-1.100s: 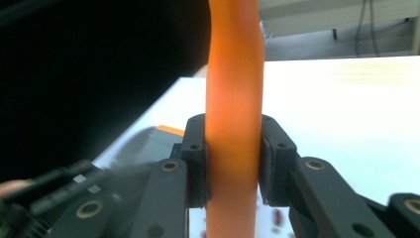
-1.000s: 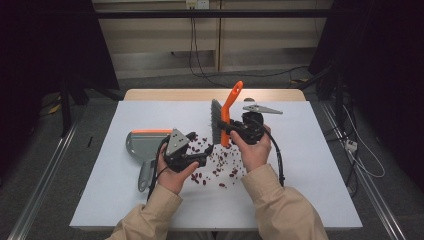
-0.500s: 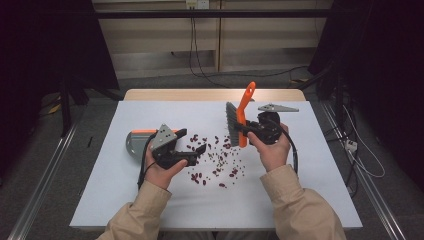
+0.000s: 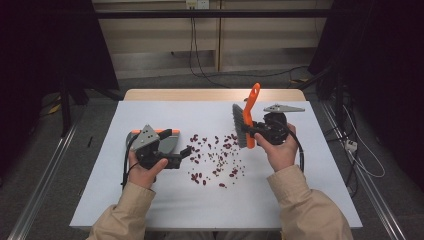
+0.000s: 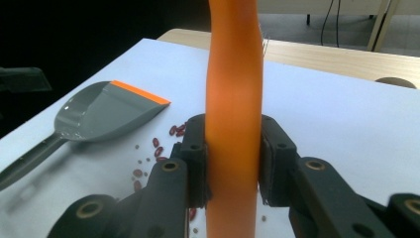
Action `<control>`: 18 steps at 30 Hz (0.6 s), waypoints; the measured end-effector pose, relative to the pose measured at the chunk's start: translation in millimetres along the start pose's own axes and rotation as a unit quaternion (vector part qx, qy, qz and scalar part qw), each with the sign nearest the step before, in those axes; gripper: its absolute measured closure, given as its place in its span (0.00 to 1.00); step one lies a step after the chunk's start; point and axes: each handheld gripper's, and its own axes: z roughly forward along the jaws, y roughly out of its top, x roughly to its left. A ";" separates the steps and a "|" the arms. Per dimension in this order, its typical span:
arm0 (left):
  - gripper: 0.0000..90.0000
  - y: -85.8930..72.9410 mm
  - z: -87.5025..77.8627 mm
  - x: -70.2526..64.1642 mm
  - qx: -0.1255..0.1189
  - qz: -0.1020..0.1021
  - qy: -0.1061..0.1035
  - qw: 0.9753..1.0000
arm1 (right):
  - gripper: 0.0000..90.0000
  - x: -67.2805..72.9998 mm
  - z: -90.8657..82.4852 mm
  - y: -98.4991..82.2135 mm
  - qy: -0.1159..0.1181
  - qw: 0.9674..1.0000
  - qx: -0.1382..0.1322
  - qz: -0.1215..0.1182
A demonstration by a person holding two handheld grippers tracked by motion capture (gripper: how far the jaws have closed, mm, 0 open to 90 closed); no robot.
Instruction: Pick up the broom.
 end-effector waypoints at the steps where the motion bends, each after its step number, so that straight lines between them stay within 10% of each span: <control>1: 0.05 -0.8 -2.2 1.5 -0.002 -0.003 0.001 1.000 | 0.78 -0.7 -0.8 -0.1 0.000 1.000 0.000 -0.002; 18: 0.04 -14.7 -35.9 20.4 -0.005 0.001 0.010 1.000 | 0.78 -16.6 -16.1 -8.5 -0.019 1.000 0.019 -0.016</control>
